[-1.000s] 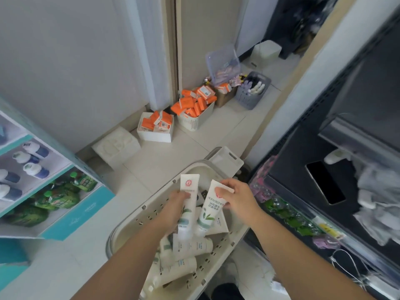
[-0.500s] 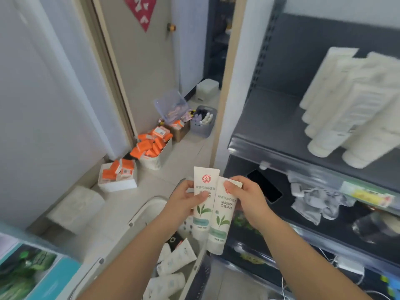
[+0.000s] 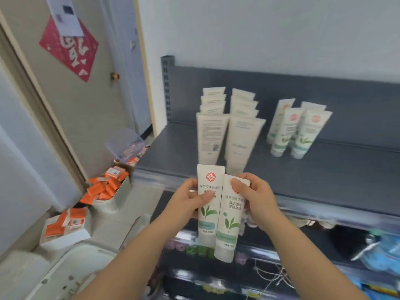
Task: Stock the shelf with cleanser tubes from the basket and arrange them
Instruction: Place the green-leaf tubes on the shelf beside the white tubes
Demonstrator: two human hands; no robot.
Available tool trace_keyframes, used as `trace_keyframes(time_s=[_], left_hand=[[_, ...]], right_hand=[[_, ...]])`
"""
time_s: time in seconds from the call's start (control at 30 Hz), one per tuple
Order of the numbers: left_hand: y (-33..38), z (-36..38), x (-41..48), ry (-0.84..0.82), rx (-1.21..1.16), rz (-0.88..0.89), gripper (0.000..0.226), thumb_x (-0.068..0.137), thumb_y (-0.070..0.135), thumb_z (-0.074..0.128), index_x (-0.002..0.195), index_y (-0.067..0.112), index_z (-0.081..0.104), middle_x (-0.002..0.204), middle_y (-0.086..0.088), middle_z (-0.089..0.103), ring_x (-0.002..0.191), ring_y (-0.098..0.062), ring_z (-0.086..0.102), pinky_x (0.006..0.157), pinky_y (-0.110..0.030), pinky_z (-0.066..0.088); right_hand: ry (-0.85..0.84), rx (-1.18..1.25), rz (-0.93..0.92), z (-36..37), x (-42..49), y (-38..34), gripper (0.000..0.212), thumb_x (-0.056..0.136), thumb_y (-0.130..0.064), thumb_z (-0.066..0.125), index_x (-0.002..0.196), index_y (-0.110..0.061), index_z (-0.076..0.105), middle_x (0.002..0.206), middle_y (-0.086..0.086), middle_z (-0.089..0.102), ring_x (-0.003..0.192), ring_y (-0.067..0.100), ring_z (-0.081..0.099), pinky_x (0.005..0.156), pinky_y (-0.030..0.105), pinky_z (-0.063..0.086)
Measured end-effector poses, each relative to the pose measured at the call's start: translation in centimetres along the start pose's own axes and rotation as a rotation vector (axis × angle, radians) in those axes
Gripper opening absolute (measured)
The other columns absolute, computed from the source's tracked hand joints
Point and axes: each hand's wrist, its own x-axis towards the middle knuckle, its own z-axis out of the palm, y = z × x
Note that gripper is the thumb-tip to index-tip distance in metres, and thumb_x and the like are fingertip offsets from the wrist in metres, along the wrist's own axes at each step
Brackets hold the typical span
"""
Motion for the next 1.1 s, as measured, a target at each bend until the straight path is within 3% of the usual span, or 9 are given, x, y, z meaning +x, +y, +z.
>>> trace_keyframes(time_s=[0.23, 0.33, 0.43, 0.63, 0.77, 0.83, 0.93, 1.0, 1.1], left_hand=[[2.3, 11.8, 2.4, -0.037, -0.048, 0.117, 0.042, 0.079, 0.02, 0.068, 0.115, 0.007, 0.051, 0.103, -0.012, 0.074, 0.093, -0.029, 0.072, 0.075, -0.041, 0.06], [3.1, 15.9, 3.5, -0.066, -0.065, 0.156, 0.042, 0.08, 0.017, 0.067, 0.117, 0.007, 0.049, 0.101, -0.011, 0.075, 0.092, -0.029, 0.072, 0.073, -0.041, 0.06], [4.0, 18.9, 4.7, -0.071, -0.064, 0.239, 0.033, 0.086, 0.007, 0.062, 0.116, 0.007, 0.048, 0.098, -0.008, 0.076, 0.09, -0.023, 0.073, 0.068, -0.029, 0.058], [5.3, 21.7, 8.3, -0.092, 0.051, 0.404, 0.038, 0.088, 0.017, 0.062, 0.122, 0.013, 0.047, 0.116, -0.002, 0.069, 0.11, -0.021, 0.066, 0.087, -0.036, 0.056], [3.4, 21.1, 10.2, -0.066, 0.24, 0.417, 0.033, 0.096, 0.016, 0.058, 0.126, 0.022, 0.045, 0.121, 0.01, 0.063, 0.116, -0.01, 0.06, 0.096, -0.035, 0.051], [2.3, 20.3, 10.6, -0.034, 0.365, 0.385, 0.036, 0.097, 0.019, 0.057, 0.128, 0.028, 0.041, 0.118, 0.022, 0.06, 0.114, 0.0, 0.058, 0.097, -0.03, 0.049], [0.7, 19.3, 10.9, -0.061, 0.533, 0.302, 0.047, 0.092, 0.014, 0.063, 0.128, 0.032, 0.038, 0.125, 0.023, 0.057, 0.117, 0.001, 0.056, 0.098, -0.027, 0.049], [0.1, 19.1, 11.2, -0.046, 0.618, 0.292, 0.046, 0.091, 0.013, 0.063, 0.128, 0.032, 0.041, 0.129, 0.02, 0.055, 0.117, 0.001, 0.055, 0.1, -0.027, 0.049], [0.2, 18.9, 12.4, 0.0, 0.697, 0.311, 0.046, 0.093, 0.014, 0.06, 0.131, 0.03, 0.042, 0.133, 0.017, 0.053, 0.119, 0.0, 0.053, 0.103, -0.028, 0.046]], right_hand=[[0.008, -0.038, -0.093, -11.5, 0.4, -4.4, 0.007, 0.09, -0.015, 0.065, 0.083, -0.014, 0.064, 0.082, 0.009, 0.074, 0.078, 0.027, 0.072, 0.067, 0.042, 0.057], [0.017, -0.074, -0.159, -15.6, 0.7, -6.6, 0.006, 0.09, -0.015, 0.066, 0.084, -0.017, 0.064, 0.079, 0.002, 0.073, 0.075, 0.02, 0.072, 0.06, 0.034, 0.055], [0.012, -0.114, -0.253, -18.5, 1.1, -8.4, 0.006, 0.088, -0.015, 0.067, 0.084, -0.018, 0.064, 0.079, -0.002, 0.071, 0.074, 0.014, 0.069, 0.056, 0.023, 0.051], [0.087, -0.169, -0.424, -20.5, 2.4, -10.3, 0.007, 0.089, -0.012, 0.066, 0.086, -0.017, 0.064, 0.084, -0.007, 0.07, 0.078, 0.006, 0.068, 0.063, 0.019, 0.054], [0.137, -0.174, -0.364, -20.8, 3.2, -7.8, 0.008, 0.09, -0.014, 0.066, 0.097, -0.017, 0.063, 0.094, -0.006, 0.07, 0.087, 0.008, 0.068, 0.069, 0.02, 0.054], [0.108, -0.141, -0.309, -21.0, 3.3, -6.4, 0.028, 0.089, -0.014, 0.067, 0.113, -0.024, 0.056, 0.103, -0.009, 0.07, 0.094, 0.005, 0.067, 0.075, 0.022, 0.056], [-0.045, -0.233, -0.189, -21.4, 3.3, -4.7, 0.056, 0.087, -0.014, 0.07, 0.126, -0.038, 0.039, 0.116, -0.019, 0.066, 0.105, -0.007, 0.061, 0.083, 0.019, 0.055], [-0.093, -0.34, -0.137, -21.3, 3.6, -3.9, 0.053, 0.087, -0.018, 0.07, 0.124, -0.044, 0.042, 0.119, -0.026, 0.061, 0.108, -0.013, 0.057, 0.084, 0.015, 0.051], [-0.035, -0.413, -0.165, -21.1, 4.5, -3.5, 0.043, 0.087, -0.023, 0.07, 0.12, -0.041, 0.051, 0.12, -0.023, 0.06, 0.107, -0.009, 0.057, 0.077, 0.007, 0.047]])
